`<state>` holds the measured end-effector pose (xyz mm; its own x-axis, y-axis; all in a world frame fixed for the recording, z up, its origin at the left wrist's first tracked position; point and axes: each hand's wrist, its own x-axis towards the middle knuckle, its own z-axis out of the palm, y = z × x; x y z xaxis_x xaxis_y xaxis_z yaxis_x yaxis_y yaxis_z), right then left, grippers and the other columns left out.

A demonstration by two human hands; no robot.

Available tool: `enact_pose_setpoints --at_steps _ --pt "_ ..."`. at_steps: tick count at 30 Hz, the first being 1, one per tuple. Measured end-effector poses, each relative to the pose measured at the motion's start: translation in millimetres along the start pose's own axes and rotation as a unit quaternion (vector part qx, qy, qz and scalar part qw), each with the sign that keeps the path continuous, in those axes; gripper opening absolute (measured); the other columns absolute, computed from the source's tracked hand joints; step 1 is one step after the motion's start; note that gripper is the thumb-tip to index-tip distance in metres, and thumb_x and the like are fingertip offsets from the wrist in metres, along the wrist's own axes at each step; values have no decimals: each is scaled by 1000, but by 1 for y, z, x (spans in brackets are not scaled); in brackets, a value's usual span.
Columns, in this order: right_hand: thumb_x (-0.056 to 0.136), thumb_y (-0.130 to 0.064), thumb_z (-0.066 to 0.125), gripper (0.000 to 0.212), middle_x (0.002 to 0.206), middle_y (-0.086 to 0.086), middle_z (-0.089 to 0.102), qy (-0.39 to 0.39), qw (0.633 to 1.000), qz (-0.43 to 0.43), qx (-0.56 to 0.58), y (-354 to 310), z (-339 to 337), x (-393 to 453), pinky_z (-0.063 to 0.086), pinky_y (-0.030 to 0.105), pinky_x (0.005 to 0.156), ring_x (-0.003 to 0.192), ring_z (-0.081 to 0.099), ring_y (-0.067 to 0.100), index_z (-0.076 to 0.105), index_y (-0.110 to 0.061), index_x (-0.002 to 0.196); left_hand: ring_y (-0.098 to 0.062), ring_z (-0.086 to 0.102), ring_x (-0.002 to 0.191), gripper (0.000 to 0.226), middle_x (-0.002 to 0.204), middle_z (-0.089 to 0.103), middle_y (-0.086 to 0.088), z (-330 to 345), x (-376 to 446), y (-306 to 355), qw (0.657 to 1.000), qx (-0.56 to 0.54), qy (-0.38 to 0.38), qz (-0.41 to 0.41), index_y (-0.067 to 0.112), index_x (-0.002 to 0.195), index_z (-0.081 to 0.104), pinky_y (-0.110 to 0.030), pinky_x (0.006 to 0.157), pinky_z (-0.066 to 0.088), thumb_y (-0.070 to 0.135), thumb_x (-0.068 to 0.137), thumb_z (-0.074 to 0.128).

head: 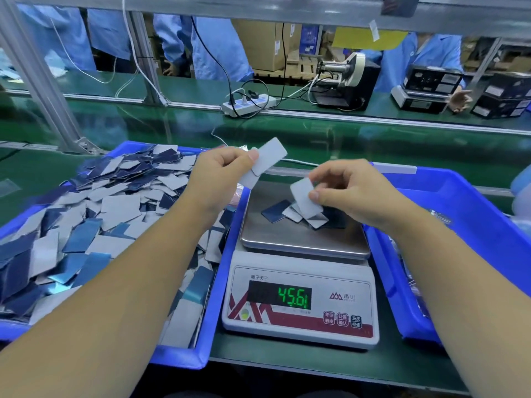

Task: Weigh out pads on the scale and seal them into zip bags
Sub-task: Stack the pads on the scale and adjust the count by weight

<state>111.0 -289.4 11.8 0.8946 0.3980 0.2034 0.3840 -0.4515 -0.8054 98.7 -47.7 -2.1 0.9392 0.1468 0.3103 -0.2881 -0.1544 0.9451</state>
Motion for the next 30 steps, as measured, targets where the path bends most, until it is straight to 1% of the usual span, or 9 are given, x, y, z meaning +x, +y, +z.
enact_pose_setpoints --at_steps 6,10,12,16,18,22,26,28,30 --pt "90 -30 69 8 68 -19 64 80 994 5 -79 3 -1 2 38 8 53 58 50 -2 71 -30 83 -17 48 70 33 73 57 -3 2 -5 -1 998 35 -58 -20 11 67 68 -32 70 39 39 83 65" --pt "92 -31 67 12 66 -17 63 70 996 0 -60 1 2 1 37 9 52 56 48 -1 71 -28 81 -15 39 61 35 66 47 -1 -6 -6 9 994 77 -80 -24 -1 68 56 -26 56 31 32 78 60" --pt "91 -30 67 10 69 -18 65 57 995 11 -79 1 3 1 39 9 54 59 51 -2 71 -29 82 -12 37 49 24 55 43 8 -19 2 12 988 127 -34 -82 13 58 51 -24 51 25 26 78 57" --pt "91 -30 66 12 64 -19 65 43 989 49 -131 4 -3 2 40 13 54 57 53 -5 71 -27 80 -21 47 64 16 75 55 -5 -54 11 4 877 400 -77 -256 15 74 52 -30 57 31 28 83 54" --pt "90 -30 66 13 60 -22 60 63 987 57 -137 6 -7 3 36 10 48 53 51 -5 70 -27 78 -19 49 67 24 80 56 -6 -61 14 -2 832 488 -90 -247 13 76 53 -31 56 31 34 88 50" --pt "89 -31 68 12 62 -23 62 53 985 67 -152 6 -11 4 42 22 57 55 53 -4 70 -28 77 -27 49 70 43 73 53 -11 -60 17 1 807 550 -32 -210 8 71 50 -32 55 32 44 93 43" --pt "83 -45 73 10 74 -21 68 -87 961 65 -254 -13 -20 12 42 9 55 67 60 -6 70 -35 84 -25 59 77 26 79 65 -5 -45 13 11 855 504 -7 -117 14 78 65 -29 61 41 33 89 52" --pt "76 -55 76 25 84 -21 67 -137 940 62 -307 -21 -25 18 42 12 59 75 60 -6 68 -37 92 -10 61 76 14 82 64 11 -24 5 21 896 432 -64 -77 26 88 69 -23 59 41 30 90 56" --pt "69 -62 79 41 94 -21 65 -184 920 69 -340 -27 -29 24 41 15 64 82 59 -6 65 -38 99 2 58 75 10 86 63 17 -2 0 28 896 409 -166 -42 31 93 70 -17 60 40 33 90 61"
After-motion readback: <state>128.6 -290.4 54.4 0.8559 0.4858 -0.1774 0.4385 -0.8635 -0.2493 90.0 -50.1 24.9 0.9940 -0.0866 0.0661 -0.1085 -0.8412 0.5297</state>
